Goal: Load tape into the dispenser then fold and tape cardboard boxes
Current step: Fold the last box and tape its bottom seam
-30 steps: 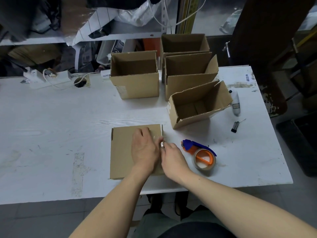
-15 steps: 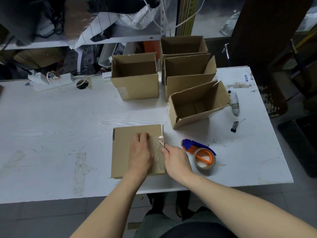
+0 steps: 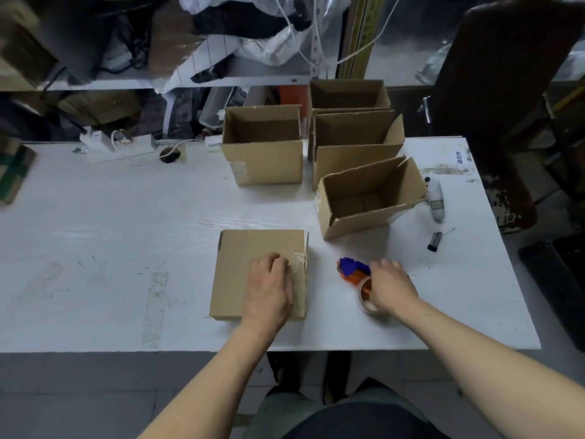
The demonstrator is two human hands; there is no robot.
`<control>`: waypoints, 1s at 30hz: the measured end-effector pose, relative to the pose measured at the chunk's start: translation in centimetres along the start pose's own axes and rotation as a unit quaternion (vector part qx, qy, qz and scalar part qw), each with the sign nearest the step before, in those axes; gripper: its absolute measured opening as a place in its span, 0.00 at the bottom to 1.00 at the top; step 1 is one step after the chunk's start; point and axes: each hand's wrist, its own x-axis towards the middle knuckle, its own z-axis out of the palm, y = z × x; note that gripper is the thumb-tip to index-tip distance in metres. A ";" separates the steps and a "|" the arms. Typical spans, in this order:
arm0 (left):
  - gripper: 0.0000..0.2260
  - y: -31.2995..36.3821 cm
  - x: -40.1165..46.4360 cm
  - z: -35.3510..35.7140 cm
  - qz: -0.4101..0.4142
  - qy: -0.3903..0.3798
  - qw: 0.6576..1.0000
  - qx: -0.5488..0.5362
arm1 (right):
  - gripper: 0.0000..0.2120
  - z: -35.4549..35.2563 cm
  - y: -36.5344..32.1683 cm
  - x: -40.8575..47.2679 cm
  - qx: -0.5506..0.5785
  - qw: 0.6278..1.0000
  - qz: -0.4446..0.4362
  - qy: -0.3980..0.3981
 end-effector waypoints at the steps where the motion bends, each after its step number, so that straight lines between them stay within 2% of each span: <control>1: 0.06 0.3 -0.2 0.0 -0.006 -0.002 1.000 -0.002 | 0.16 0.0 0.4 0.2 0.009 1.000 0.003 -0.010; 3: 0.09 0.9 -0.4 -0.2 -0.018 -0.017 1.000 -0.010 | 0.11 -0.4 0.9 0.3 0.034 0.999 0.012 -0.017; 5: 0.11 2.0 -0.4 -1.0 -0.045 -0.051 0.996 -0.049 | 0.15 -0.9 1.2 0.4 0.092 0.995 0.019 -0.025; 8: 0.10 4.4 0.1 -3.1 -0.159 -0.107 0.964 -0.185 | 0.20 -2.4 1.2 -0.8 0.298 0.954 -0.006 -0.017; 9: 0.10 5.2 0.4 -3.8 -0.206 -0.121 0.943 -0.231 | 0.21 -3.1 1.0 -1.6 0.356 0.934 -0.033 -0.002; 11: 0.12 6.5 0.7 -4.8 -0.293 -0.142 0.886 -0.329 | 0.30 -4.3 0.6 -3.0 0.413 0.905 -0.096 0.019; 13: 0.17 7.3 1.2 -5.5 -0.365 -0.169 0.801 -0.443 | 0.41 -4.9 0.4 -4.0 0.394 0.906 -0.150 0.043; 14: 0.20 7.6 1.4 -5.8 -0.379 -0.181 0.769 -0.482 | 0.44 -5.1 0.4 -4.2 0.370 0.911 -0.174 0.058; 16: 0.22 7.9 1.8 -6.4 -0.365 -0.199 0.751 -0.513 | 0.44 -5.0 0.5 -4.4 0.335 0.913 -0.219 0.084; 20: 0.14 8.3 1.8 -6.6 -0.336 -0.181 0.767 -0.515 | 0.40 -4.9 0.5 -4.6 0.325 0.901 -0.265 0.110; 26: 0.10 8.0 1.5 -5.7 -0.308 -0.087 0.869 -0.378 | 0.41 -4.7 0.0 -4.5 0.200 0.900 -0.316 0.224; 30: 0.10 8.1 1.1 -5.9 -0.279 -0.069 0.905 -0.313 | 0.36 -4.9 -0.2 -4.6 0.149 0.888 -0.340 0.271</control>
